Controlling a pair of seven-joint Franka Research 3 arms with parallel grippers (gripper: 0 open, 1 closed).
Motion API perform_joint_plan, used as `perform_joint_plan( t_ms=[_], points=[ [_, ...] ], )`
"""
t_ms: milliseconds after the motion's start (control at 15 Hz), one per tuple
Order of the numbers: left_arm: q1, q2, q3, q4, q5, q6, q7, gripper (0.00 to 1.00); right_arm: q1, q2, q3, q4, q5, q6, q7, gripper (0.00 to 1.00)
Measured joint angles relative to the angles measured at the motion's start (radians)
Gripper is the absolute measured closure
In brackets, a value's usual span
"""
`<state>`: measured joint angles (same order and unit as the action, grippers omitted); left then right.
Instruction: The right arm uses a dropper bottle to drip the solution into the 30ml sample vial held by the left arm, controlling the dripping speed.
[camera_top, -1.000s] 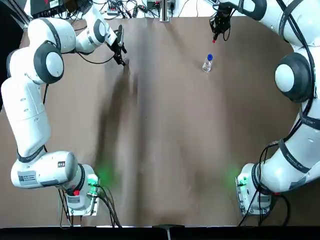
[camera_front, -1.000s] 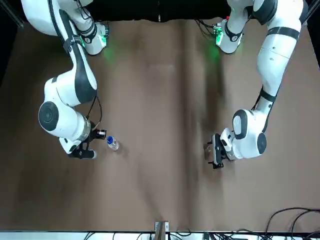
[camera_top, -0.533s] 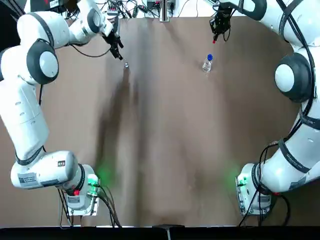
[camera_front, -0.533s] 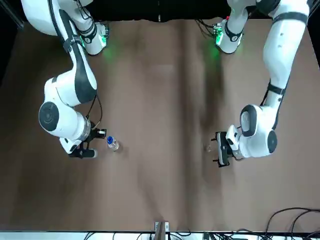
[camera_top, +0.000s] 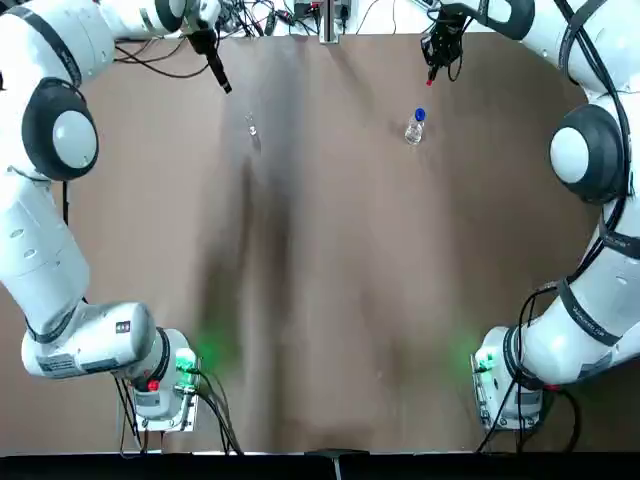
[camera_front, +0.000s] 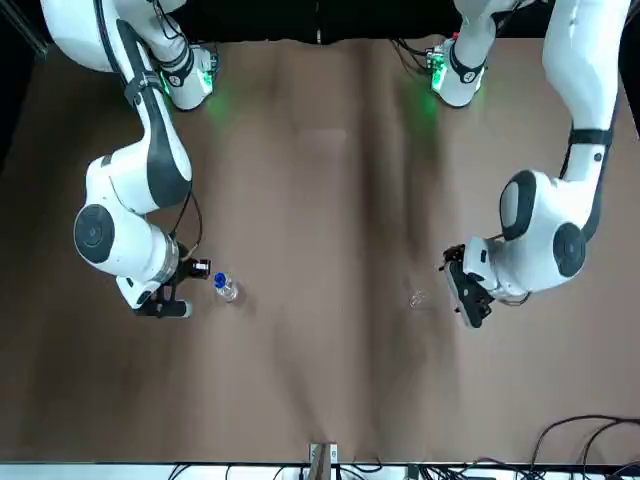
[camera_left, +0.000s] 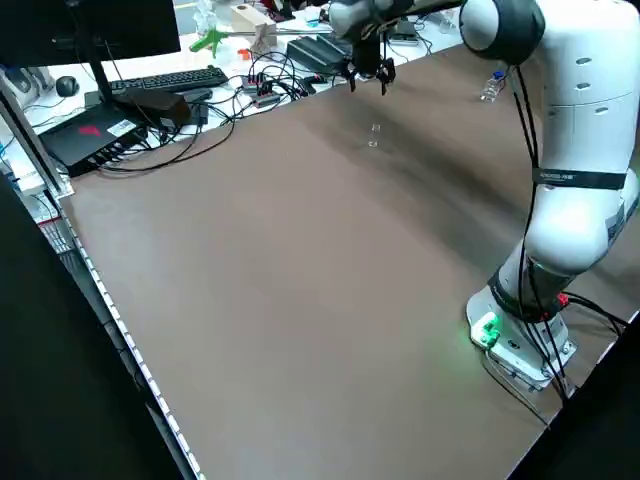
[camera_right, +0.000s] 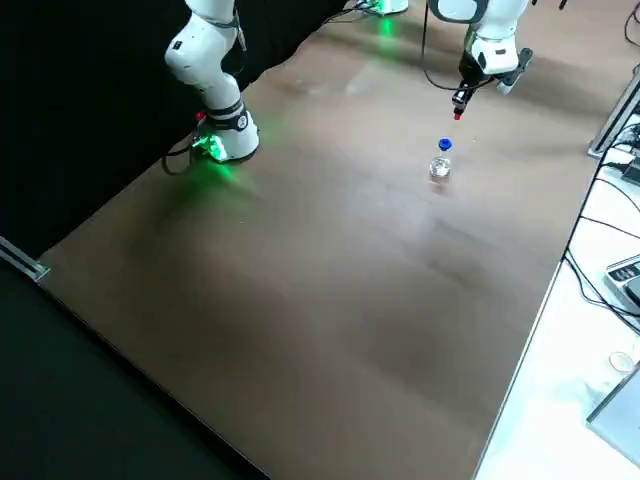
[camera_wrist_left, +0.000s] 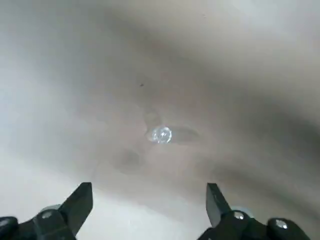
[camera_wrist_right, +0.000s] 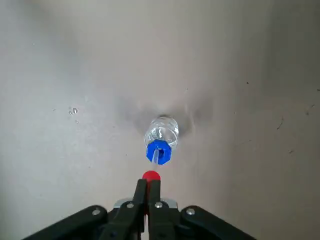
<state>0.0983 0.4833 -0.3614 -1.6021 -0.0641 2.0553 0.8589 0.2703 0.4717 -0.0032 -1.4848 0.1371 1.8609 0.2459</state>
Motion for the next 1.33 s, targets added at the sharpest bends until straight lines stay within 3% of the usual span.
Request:
perform_joint_plan(
  t_ms=[533, 733, 1133, 1333],
  points=[
    [0.001, -0.192, -0.001, 0.03, 0.038, -0.171, -0.509, 0.0, 0.001, -0.008, 0.001, 0.018, 0.0, 0.002, 0.0, 0.96],
    [-0.044, -0.267, -0.003, 0.032, 0.124, -0.285, -0.775, 0.0, 0.0, -0.023, 0.0, 0.021, 0.0, -0.001, 0.0, 0.96],
    [-0.076, -0.316, -0.002, 0.034, 0.151, -0.417, -1.053, 0.0, 0.002, -0.021, 0.001, -0.01, 0.0, -0.009, 0.0, 0.96],
    [-0.062, -0.33, 0.004, 0.034, 0.152, -0.454, -1.087, 0.0, 0.002, -0.019, 0.001, -0.031, 0.0, -0.009, 0.0, 0.96]
  ],
)
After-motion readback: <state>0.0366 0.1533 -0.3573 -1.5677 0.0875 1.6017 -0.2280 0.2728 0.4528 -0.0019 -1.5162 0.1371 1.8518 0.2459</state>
